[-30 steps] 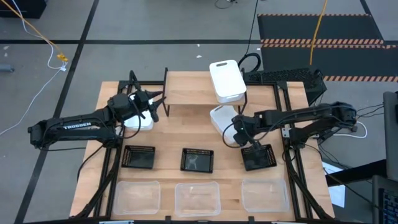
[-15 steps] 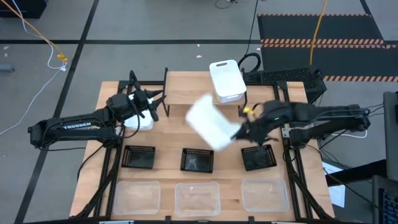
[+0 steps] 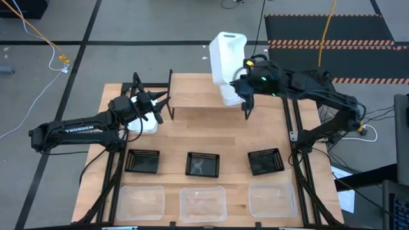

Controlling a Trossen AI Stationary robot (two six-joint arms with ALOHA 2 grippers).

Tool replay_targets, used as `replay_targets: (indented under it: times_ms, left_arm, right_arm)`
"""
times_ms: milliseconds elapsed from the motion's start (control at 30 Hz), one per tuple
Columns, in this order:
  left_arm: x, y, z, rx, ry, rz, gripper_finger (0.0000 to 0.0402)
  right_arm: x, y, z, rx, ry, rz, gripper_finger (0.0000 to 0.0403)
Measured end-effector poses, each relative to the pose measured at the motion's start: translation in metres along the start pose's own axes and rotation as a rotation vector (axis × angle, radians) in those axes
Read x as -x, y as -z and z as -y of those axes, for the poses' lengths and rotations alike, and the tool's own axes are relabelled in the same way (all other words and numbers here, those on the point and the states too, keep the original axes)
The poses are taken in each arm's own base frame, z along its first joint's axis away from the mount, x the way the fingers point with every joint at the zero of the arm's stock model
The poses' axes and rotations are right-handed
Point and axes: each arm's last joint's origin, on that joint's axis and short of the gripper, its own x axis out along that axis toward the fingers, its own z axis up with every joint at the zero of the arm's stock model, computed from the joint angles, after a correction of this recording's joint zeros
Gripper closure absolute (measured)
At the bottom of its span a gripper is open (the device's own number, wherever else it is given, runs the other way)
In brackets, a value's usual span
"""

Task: Stack baskets on shelf by color
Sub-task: Stack the right white bin on top of the white bin on the shelf

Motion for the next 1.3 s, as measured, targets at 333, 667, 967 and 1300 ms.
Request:
replay_targets:
  times_ms: [333, 667, 967, 1300]
  left_arm:
    - [0.0, 0.0, -0.001, -0.047, -0.028, -0.003, 0.0266]
    - [0.0, -0.001, -0.001, -0.012, -0.037, 0.008, 0.0266]
    - [0.0, -0.002, -0.001, -0.005, -0.038, 0.016, 0.0266]
    - [0.0, -0.002, -0.001, -0.005, -0.039, 0.016, 0.0266]
  right_arm:
    - [-0.031, 0.025, -0.006, 0.01, -0.177, -0.263, 0.0403]
    - [-0.027, 0.028, -0.01, -0.012, -0.24, -0.289, 0.0403]
    - [-0.028, 0.028, -0.01, -0.028, -0.269, -0.264, 0.0381]
    - [-0.03, 0.03, -0.003, -0.126, -0.225, -0.258, 0.0322]
